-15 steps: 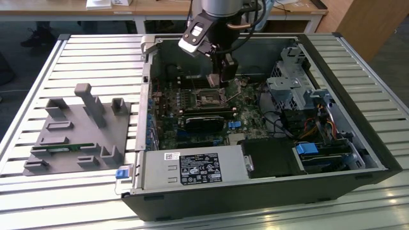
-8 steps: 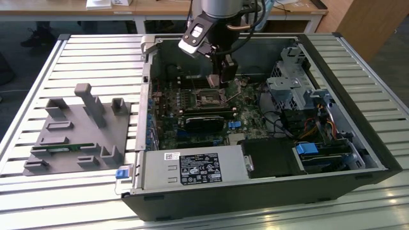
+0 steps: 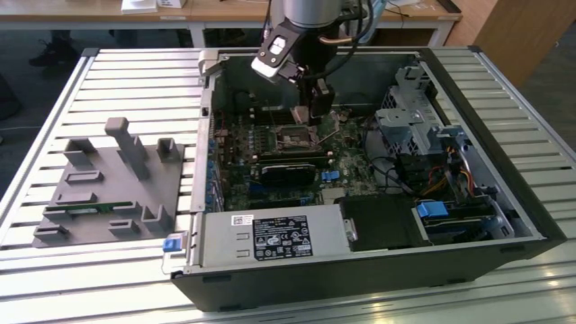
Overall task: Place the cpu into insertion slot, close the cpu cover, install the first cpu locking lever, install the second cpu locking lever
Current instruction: 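Place the cpu into insertion slot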
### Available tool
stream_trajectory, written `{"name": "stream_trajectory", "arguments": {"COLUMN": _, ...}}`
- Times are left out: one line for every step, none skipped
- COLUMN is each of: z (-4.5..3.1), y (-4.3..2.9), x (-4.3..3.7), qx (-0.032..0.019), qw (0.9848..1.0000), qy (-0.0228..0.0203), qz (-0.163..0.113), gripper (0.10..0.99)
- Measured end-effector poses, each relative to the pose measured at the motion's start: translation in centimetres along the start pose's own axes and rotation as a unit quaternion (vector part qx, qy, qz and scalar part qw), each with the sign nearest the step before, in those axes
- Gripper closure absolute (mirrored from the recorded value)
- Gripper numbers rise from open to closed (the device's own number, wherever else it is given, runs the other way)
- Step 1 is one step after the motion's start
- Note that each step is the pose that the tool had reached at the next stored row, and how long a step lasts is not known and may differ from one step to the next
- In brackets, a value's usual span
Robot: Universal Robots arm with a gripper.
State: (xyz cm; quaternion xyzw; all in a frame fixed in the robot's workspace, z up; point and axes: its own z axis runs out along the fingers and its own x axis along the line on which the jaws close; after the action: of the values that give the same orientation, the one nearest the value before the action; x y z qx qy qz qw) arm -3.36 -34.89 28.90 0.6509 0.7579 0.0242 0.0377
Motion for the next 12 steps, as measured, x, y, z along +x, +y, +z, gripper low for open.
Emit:
{"name": "stream_trajectory", "arguments": {"z": 0.03, "y": 0.00, "x": 0.00, "qx": 0.0000, "qw": 1.0000, "qy": 0.0000, "qz": 0.000, "gripper": 0.549}}
{"name": "stream_trajectory", "arguments": {"z": 0.07, "y": -0.01, "x": 0.00, "qx": 0.0000, "qw": 1.0000, "qy": 0.0000, "qz": 0.000, "gripper": 0.549}}
{"name": "stream_trajectory", "arguments": {"z": 0.11, "y": -0.01, "x": 0.00, "qx": 0.0000, "qw": 1.0000, "qy": 0.0000, "qz": 0.000, "gripper": 0.549}}
{"name": "stream_trajectory", "arguments": {"z": 0.15, "y": -0.01, "x": 0.00, "qx": 0.0000, "qw": 1.0000, "qy": 0.0000, "qz": 0.000, "gripper": 0.549}}
{"name": "stream_trajectory", "arguments": {"z": 0.19, "y": -0.02, "x": 0.01, "qx": 0.0000, "qw": 1.0000, "qy": -0.0001, "qz": 0.000, "gripper": 0.549}}
{"name": "stream_trajectory", "arguments": {"z": 0.23, "y": -0.02, "x": 0.01, "qx": 0.0000, "qw": 1.0000, "qy": 0.0000, "qz": 0.000, "gripper": 0.549}}
{"name": "stream_trajectory", "arguments": {"z": 0.26, "y": -0.02, "x": 0.01, "qx": 0.0000, "qw": 1.0000, "qy": -0.0001, "qz": 0.000, "gripper": 0.549}}
{"name": "stream_trajectory", "arguments": {"z": 0.29, "y": -0.03, "x": 0.01, "qx": 0.0001, "qw": 1.0000, "qy": -0.0001, "qz": 0.000, "gripper": 0.549}}
{"name": "stream_trajectory", "arguments": {"z": 0.33, "y": -0.03, "x": 0.01, "qx": 0.0000, "qw": 1.0000, "qy": 0.0000, "qz": 0.000, "gripper": 0.549}}
{"name": "stream_trajectory", "arguments": {"z": 0.36, "y": -0.03, "x": 0.01, "qx": 0.0000, "qw": 1.0000, "qy": 0.0000, "qz": 0.000, "gripper": 0.549}}
{"name": "stream_trajectory", "arguments": {"z": 0.39, "y": -0.03, "x": 0.01, "qx": 0.0000, "qw": 1.0000, "qy": 0.0000, "qz": 0.000, "gripper": 0.549}}
{"name": "stream_trajectory", "arguments": {"z": 0.43, "y": -0.04, "x": 0.01, "qx": 0.0000, "qw": 1.0000, "qy": 0.0000, "qz": 0.000, "gripper": 0.549}}
